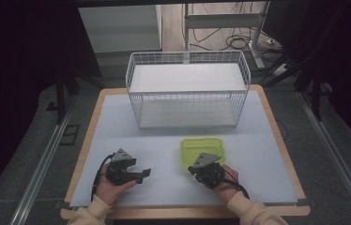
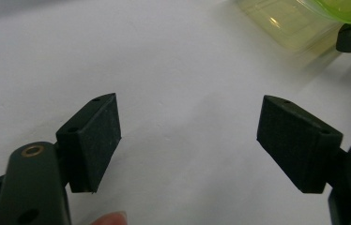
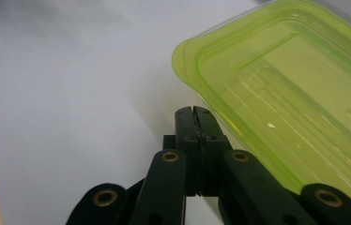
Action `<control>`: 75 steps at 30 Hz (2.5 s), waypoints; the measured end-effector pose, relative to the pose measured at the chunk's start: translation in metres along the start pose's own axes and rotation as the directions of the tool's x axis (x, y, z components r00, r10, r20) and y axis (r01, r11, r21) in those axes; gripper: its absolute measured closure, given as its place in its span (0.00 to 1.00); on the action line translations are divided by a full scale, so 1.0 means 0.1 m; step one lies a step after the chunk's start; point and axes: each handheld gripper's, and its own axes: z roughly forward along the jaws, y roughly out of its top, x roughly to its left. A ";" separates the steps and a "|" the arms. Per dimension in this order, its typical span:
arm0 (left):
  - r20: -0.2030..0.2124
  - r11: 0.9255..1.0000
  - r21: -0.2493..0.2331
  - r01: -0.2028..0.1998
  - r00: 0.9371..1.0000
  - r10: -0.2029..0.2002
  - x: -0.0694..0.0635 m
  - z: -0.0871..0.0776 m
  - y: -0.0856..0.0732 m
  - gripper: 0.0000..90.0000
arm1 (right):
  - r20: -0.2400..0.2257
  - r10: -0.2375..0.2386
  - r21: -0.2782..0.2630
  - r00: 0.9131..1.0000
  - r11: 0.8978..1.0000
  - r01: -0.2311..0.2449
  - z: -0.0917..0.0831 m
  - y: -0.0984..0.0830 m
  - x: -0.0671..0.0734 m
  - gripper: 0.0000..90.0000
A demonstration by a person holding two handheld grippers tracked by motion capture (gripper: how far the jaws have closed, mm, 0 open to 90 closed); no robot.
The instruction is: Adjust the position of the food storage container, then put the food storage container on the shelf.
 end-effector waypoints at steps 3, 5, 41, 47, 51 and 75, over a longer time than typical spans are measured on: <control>-0.002 1.000 -0.002 -0.003 1.000 0.002 0.00 0.00 0.00 0.24 | 0.001 -0.002 -0.002 1.000 1.000 0.002 0.00 0.01 0.01 0.99; -0.001 1.000 -0.003 -0.001 1.000 0.001 0.00 0.00 0.00 0.24 | -0.004 0.000 -0.006 1.000 1.000 0.000 -0.01 0.00 0.01 0.99; 0.024 0.998 -0.050 0.022 0.999 -0.021 -0.03 0.00 0.07 0.21 | -0.034 0.274 -0.245 0.961 0.930 -0.273 -1.00 -0.44 -0.70 0.49; 0.031 0.998 -0.055 0.028 0.999 -0.026 -0.02 -0.03 0.07 0.21 | -0.028 0.315 -0.239 0.949 0.919 -0.312 -0.99 -0.48 -0.78 0.40; 0.031 0.998 -0.062 0.010 0.999 -0.008 -0.07 -0.05 0.10 0.21 | -0.035 0.352 -0.227 0.935 0.909 -0.350 -0.98 -0.49 -0.83 0.39; 0.288 0.991 -0.032 0.131 0.951 -0.116 -0.32 0.35 0.62 0.25 | -0.054 0.433 -0.203 0.900 0.878 -0.434 -0.96 -0.52 -0.98 0.43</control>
